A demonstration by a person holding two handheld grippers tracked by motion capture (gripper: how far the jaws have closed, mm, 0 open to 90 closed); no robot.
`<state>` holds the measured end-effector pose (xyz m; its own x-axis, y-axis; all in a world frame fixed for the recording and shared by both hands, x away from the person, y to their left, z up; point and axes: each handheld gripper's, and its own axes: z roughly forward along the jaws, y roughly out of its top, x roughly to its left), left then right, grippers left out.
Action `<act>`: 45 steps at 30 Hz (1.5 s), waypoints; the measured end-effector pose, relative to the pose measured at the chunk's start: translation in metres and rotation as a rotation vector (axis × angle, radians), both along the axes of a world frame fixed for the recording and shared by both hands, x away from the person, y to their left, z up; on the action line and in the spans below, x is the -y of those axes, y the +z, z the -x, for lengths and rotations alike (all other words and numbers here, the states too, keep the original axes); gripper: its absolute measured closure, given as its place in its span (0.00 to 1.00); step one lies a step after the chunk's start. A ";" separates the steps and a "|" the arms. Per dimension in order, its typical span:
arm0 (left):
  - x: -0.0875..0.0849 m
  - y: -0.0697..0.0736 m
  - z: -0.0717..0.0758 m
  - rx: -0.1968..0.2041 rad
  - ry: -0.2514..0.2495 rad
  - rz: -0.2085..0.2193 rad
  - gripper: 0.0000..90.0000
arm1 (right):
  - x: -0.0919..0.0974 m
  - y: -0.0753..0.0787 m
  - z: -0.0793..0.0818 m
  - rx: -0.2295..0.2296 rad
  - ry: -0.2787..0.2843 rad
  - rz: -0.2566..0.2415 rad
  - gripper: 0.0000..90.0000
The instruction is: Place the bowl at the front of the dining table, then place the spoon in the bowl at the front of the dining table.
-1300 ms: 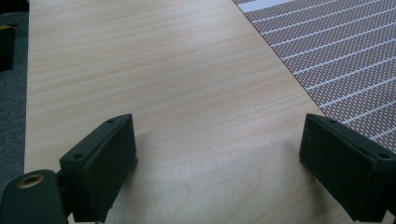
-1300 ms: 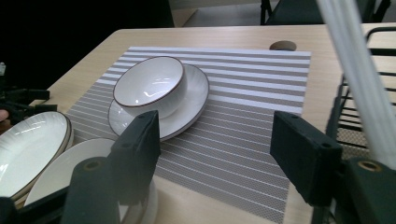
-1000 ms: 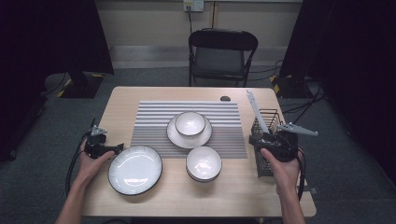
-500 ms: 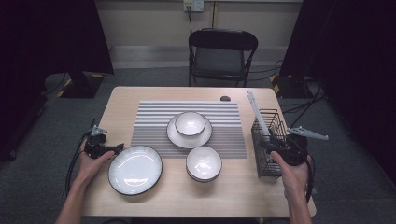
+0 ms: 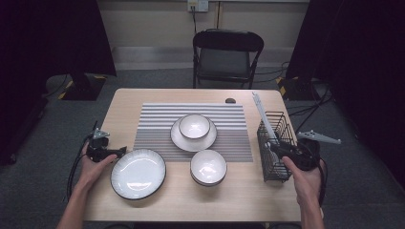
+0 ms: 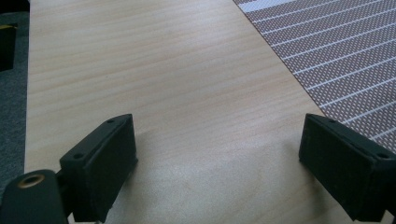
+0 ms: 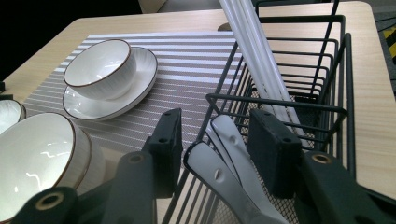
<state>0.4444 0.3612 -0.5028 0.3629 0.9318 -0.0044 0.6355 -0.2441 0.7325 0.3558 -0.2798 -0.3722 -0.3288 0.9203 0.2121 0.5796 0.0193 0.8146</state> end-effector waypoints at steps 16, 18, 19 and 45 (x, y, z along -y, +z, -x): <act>0.000 0.000 0.000 0.001 0.000 -0.001 0.12 | 0.007 0.001 -0.004 -0.036 0.022 0.020 0.65; 0.000 0.000 0.000 0.001 0.000 0.000 0.12 | 0.009 0.003 -0.006 -0.038 0.009 0.025 0.68; 0.000 0.000 0.000 0.001 0.000 -0.001 0.12 | 0.010 0.003 -0.007 -0.039 0.004 0.018 0.68; 0.000 0.000 0.000 0.001 0.000 0.000 0.12 | 0.004 -0.007 -0.039 -0.132 0.049 0.145 0.75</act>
<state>0.4445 0.3614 -0.5028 0.3633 0.9317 -0.0039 0.6349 -0.2445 0.7329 0.3946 -0.2838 -0.3788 -0.3517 0.9281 0.1226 0.6767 0.1615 0.7183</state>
